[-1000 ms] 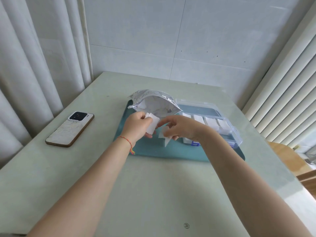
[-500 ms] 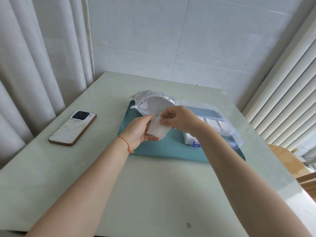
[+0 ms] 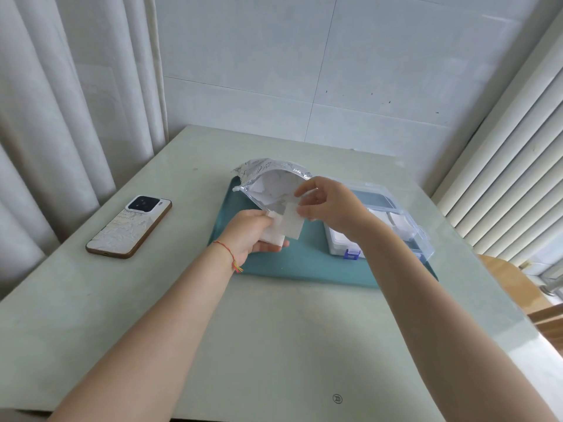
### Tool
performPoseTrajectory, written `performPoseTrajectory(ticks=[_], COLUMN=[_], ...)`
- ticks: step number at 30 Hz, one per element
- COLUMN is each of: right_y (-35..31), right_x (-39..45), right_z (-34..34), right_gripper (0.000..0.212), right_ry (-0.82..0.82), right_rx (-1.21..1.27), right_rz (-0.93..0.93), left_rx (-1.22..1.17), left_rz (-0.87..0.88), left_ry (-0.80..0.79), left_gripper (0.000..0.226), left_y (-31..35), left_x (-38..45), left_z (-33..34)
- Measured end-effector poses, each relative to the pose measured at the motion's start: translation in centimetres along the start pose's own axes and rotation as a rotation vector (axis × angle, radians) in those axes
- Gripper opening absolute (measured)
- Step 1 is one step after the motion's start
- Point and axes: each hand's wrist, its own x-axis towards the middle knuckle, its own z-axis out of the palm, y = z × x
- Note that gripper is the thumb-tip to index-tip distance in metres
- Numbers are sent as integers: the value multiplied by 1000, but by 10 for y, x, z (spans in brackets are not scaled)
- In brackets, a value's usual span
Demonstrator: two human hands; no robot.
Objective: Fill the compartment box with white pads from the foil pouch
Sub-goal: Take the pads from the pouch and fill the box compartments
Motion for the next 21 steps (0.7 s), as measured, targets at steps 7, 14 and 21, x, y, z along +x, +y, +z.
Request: performPoseTrajectory(ticks=[7, 14, 21], right_y=[1, 9, 4], right_x=[-1, -5, -7], right_z=[15, 24, 34], right_gripper=[17, 35, 89], right_ry=[47, 33, -126], right_rx=[-45, -370, -758], right_rz=[15, -183, -149], left_rx=[-135, -70, -109], left_rz=[-51, 2, -27], left_ry=[-212, -136, -67], left_gripper=[35, 32, 25], left_y=[9, 2, 5], left_x=[-8, -5, -3], left_z=[3, 2, 5])
